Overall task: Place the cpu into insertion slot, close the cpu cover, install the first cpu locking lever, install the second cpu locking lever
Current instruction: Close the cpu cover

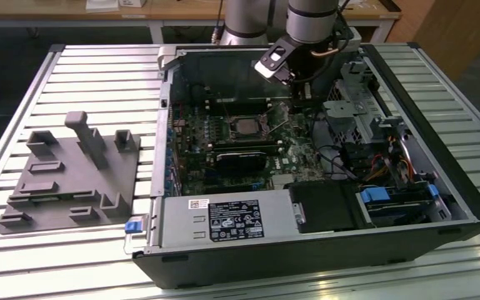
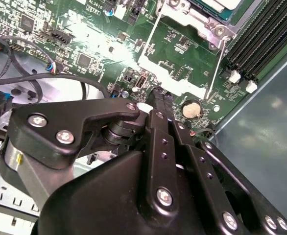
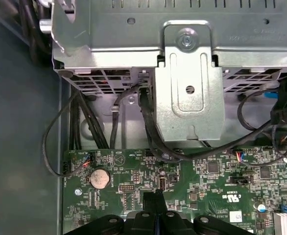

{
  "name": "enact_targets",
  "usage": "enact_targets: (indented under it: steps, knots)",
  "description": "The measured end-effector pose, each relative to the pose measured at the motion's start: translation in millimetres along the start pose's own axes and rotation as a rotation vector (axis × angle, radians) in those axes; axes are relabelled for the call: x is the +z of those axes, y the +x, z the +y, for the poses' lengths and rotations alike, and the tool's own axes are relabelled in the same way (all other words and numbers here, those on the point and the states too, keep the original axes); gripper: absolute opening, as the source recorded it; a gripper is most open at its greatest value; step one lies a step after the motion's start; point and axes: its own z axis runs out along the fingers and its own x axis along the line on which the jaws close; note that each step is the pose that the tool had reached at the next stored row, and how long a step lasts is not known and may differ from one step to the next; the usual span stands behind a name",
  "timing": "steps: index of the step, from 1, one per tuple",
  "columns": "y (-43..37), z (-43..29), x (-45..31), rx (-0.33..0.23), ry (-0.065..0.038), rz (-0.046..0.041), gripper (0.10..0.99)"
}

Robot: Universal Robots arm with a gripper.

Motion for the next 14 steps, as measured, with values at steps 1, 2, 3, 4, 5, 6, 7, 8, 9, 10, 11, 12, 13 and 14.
enact_targets:
  steps: [1,2,3,4,5,6,7,8,9,10,11,12,13,14]
  knots:
    - [0.9,-0.1,0.8,0.000,0.000,0.0001,0.106]
    - [6.2,-0.7,5.4,0.000,0.003,0.0003,0.106]
    - [6.3,-0.7,5.5,0.000,0.003,0.0002,0.106]
    - [6.3,-0.8,5.4,0.000,0.004,0.0001,0.106]
    - [6.2,-0.8,5.4,0.000,0.004,0.0000,0.106]
    - [6.3,-0.8,5.4,0.000,0.004,0.0000,0.106]
    - [6.3,-0.8,5.4,0.000,0.004,0.0000,0.106]
    - [6.3,-0.7,5.4,0.000,0.010,-0.0004,0.106]
    - [6.3,-0.6,5.6,0.000,0.022,-0.0009,0.106]
    - [6.3,-0.3,5.8,-0.001,0.041,-0.0013,0.106]
    - [6.3,0.0,6.0,-0.001,0.058,-0.0022,0.106]
    - [6.3,0.3,6.2,-0.001,0.076,-0.0030,0.106]
    - [6.3,0.6,6.4,-0.001,0.095,-0.0038,0.106]
    - [6.3,0.9,6.6,-0.002,0.112,-0.0045,0.106]
